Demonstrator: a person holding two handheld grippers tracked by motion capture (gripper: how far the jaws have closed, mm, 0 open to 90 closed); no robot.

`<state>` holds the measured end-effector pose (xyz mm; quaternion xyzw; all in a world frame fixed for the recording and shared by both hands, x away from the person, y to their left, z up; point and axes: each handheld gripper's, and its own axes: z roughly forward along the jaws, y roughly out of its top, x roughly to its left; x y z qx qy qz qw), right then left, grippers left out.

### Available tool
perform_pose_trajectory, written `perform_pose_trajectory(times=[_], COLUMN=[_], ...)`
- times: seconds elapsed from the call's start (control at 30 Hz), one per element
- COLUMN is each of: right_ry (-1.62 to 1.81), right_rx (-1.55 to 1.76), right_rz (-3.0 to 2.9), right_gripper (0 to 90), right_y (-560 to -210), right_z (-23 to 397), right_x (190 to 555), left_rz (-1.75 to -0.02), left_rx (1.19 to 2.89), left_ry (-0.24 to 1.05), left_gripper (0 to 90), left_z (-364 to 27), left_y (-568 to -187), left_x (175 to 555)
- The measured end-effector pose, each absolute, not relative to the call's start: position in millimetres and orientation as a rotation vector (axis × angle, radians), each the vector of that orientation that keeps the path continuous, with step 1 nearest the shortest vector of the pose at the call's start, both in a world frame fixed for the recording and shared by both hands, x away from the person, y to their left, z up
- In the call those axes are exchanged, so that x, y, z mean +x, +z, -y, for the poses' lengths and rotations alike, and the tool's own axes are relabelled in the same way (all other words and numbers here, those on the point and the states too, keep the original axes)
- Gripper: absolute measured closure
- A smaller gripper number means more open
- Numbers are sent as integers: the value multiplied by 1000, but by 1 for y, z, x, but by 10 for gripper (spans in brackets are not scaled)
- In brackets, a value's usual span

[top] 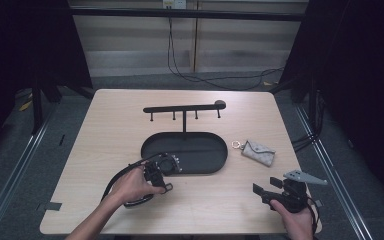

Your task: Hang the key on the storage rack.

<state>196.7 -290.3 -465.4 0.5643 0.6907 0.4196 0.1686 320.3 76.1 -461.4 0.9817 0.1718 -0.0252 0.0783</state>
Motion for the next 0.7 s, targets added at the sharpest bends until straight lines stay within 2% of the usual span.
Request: perform_pose_trajectory(times=[0.7], right_ry=[1191], right_rx=[1611], right_rz=[-1971], right_gripper=[232], right_y=[-466], right_z=[290], right_x=[198], left_rz=[-505], left_rx=[3073], left_ry=[-22], left_gripper=[706], left_z=[-58], left_y=[-464], left_x=[314])
